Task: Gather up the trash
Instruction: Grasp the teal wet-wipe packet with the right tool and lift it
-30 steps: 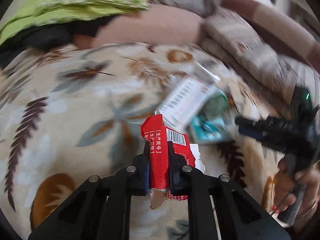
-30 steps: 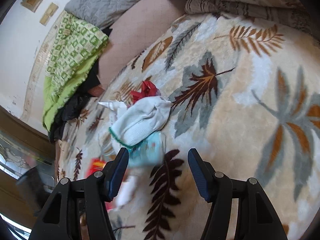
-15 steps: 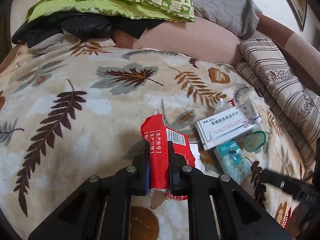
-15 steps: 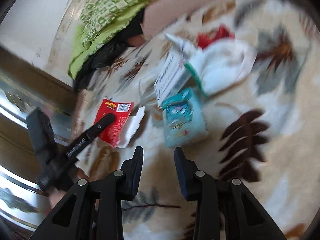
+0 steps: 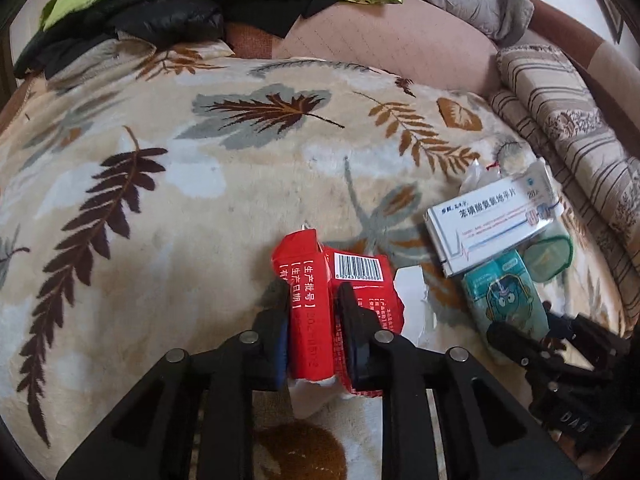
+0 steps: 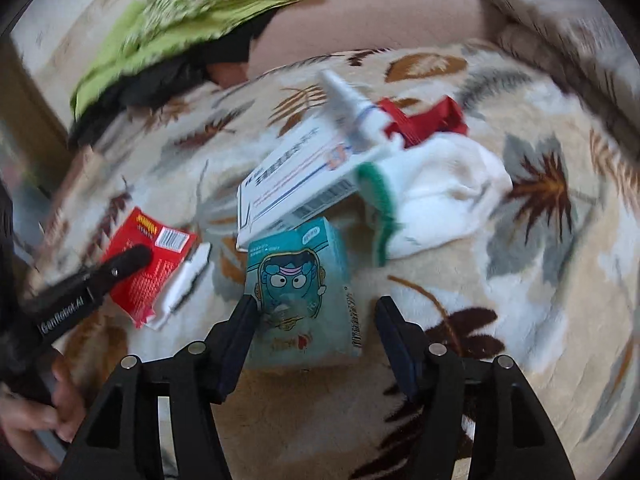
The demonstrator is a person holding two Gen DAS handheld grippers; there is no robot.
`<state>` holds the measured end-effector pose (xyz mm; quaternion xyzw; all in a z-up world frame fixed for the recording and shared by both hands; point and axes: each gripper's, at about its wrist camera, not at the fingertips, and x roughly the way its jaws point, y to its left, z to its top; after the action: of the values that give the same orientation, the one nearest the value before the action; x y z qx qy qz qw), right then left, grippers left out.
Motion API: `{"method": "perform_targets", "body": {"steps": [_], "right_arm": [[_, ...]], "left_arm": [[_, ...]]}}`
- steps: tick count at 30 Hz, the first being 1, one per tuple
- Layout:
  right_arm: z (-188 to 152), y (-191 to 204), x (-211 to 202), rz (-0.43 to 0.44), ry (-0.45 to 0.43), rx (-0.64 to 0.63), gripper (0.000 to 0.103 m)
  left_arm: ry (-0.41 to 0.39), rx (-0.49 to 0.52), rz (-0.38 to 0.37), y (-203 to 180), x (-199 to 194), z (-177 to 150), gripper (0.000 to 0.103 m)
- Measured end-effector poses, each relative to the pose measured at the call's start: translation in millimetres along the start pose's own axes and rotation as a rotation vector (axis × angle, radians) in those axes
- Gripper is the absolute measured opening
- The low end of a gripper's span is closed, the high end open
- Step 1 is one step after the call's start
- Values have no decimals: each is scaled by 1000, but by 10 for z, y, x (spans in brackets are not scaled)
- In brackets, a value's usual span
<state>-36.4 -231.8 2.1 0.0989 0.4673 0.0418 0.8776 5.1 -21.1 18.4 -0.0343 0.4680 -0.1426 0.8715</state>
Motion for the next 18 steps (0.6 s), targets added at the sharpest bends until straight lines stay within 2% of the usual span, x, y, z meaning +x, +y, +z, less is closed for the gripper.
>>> {"method": "perform_targets", "body": {"steps": [2,3,6,7,14,18], "right_arm": [[-15,34,13,-24,0,-48,60],[-31,43,5,-24,-3,-56,42],[-56,54,-80,-3,-10,-58,23],[-62,77,-114,-4,-21,-57,19],[-131,-117,-606,-21,-158,29,18],[-135,-273,-773,-62,-212,74,18]], "left_arm": [[-6,4,-7,-15,3,3,18],[-22,5,-8,-33,-29,2,15],[-112,29,-33,-155,-228,10,13],[-150,48,-24,-222,-306,5,13],[-252,127,-44,-602,-541,-56,13],[-259,205,-41,-857,-528,-133,13]]}}
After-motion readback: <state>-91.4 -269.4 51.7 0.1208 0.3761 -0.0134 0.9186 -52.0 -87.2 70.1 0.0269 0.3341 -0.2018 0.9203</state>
